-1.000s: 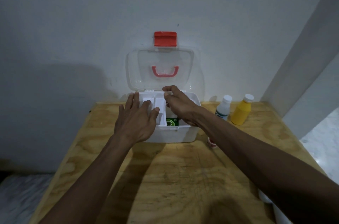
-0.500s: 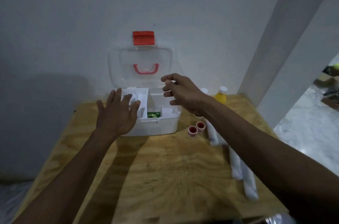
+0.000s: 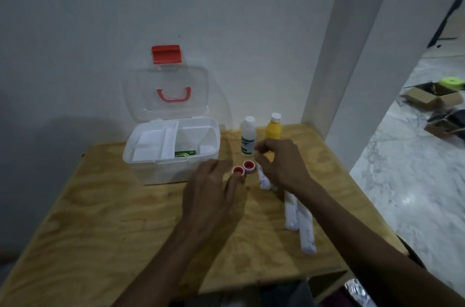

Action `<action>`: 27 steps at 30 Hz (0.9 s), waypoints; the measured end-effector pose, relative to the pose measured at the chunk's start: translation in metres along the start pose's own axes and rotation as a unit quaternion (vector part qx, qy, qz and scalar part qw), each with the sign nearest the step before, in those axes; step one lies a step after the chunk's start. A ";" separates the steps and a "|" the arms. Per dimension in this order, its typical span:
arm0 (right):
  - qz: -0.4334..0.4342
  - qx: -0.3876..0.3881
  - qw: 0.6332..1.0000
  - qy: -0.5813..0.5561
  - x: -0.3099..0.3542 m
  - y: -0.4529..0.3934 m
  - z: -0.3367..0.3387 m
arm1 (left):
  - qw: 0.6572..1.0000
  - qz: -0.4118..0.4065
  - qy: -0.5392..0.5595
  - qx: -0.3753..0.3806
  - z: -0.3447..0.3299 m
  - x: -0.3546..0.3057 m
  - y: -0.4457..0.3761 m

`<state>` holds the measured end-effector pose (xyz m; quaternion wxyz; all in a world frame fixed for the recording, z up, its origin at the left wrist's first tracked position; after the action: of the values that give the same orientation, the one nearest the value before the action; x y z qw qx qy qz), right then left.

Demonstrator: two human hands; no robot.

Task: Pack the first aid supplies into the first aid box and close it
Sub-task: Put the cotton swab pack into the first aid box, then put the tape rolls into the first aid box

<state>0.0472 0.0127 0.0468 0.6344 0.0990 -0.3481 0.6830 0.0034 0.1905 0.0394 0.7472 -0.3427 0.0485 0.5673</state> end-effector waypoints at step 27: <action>0.084 0.016 0.993 0.081 0.041 0.023 -0.006 | 0.997 0.049 0.058 0.029 0.013 0.012 0.027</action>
<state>0.0206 0.0500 0.0578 0.5991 0.0242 -0.2919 0.7452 -0.0208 0.2105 0.0313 0.7241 -0.3505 0.1245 0.5807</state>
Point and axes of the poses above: each hand's wrist, its own y-axis away from the middle knuckle, its own z-axis out of the back of the hand, x = y × z, the point moved 7 cm from there along -y, towards the middle knuckle
